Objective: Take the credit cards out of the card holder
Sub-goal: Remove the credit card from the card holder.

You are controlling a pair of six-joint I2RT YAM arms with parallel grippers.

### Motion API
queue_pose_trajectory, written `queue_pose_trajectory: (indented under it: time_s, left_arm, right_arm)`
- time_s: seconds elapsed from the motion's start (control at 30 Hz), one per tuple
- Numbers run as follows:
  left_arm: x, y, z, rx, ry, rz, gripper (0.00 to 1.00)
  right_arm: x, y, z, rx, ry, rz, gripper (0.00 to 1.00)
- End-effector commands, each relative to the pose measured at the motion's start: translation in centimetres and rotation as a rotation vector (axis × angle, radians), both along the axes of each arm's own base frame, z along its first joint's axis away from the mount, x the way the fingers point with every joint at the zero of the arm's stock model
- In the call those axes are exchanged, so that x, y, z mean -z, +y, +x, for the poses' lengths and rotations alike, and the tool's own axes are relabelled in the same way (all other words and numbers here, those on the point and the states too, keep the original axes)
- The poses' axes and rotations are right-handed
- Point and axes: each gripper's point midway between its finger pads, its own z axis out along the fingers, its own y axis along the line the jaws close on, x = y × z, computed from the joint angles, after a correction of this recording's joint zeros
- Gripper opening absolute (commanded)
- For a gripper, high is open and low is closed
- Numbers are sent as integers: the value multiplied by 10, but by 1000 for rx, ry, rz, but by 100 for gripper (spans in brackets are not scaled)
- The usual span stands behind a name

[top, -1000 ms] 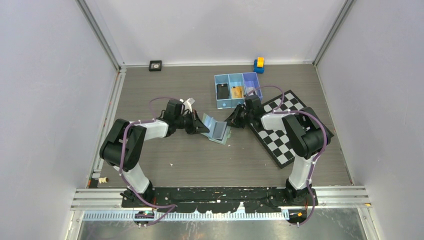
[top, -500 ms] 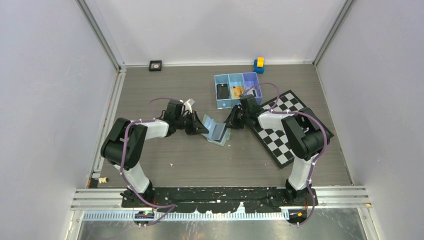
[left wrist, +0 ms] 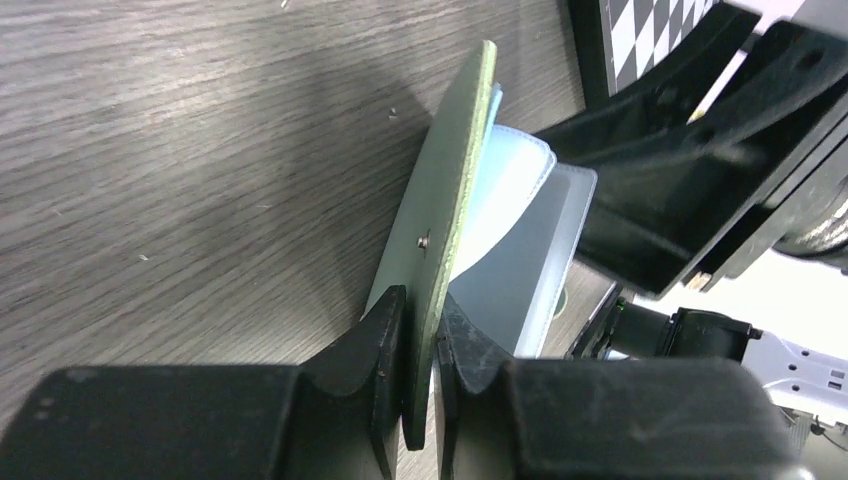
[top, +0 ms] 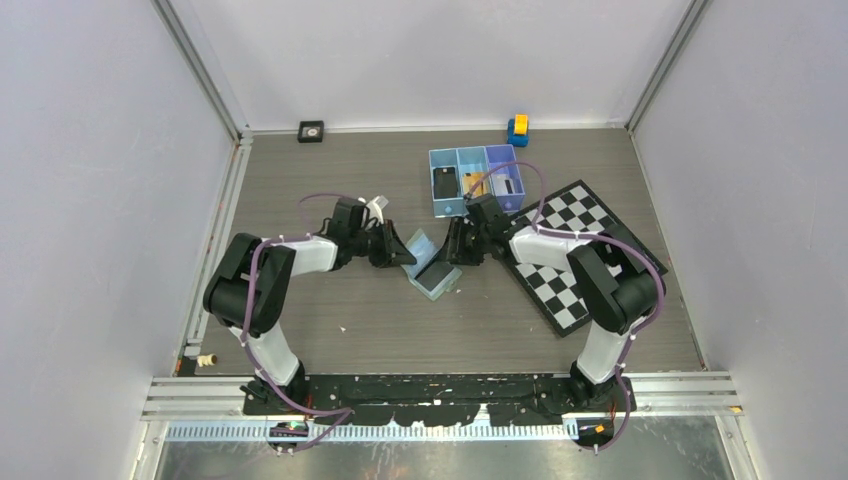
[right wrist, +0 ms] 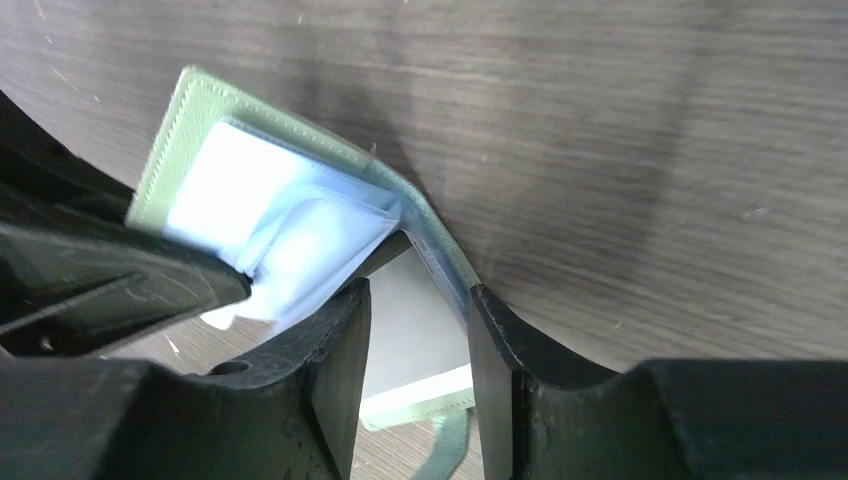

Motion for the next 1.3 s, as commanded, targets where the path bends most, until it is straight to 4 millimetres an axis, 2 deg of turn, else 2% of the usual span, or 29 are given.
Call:
queue_pose_trajectory:
  time_s: [0.0,0.1,0.27,0.47,0.53,0.7,0.77,0.83,1.27]
  left_arm:
    - [-14,-4,17,5,-72,-17,18]
    - [-18,-5,16,15,-89,-24,27]
    - [-30,-6,15,24,-130,-46,53]
    - [-44,-1,17,11,-170,-108,67]
    - [-50,-4,15,27,-183,-141,72]
    - [-49,-6,15,31,-168,-153,75]
    - [-49,-6,15,33,-163,-154,75]
    - [-46,-6,15,34,-156,-148,74]
    - [-27,-4,15,40,-79,-102,55]
  right_arm:
    - [-23,17,-6,-81,-67,-21,48]
    - [-21,16,-6,-82,-77,-55,54]
    - [-22,15,-5,-82,-86,-62,64]
    - [-17,18,-5,-88,-74,-57,67]
    - [-16,21,-5,-97,-69,-51,74]
    - [-15,26,-5,-113,-55,-33,77]
    - [-16,26,-5,-110,-54,-31,86]
    - [-16,27,-5,-110,-54,-29,87]
    - [-11,33,0,-77,-24,-6,89]
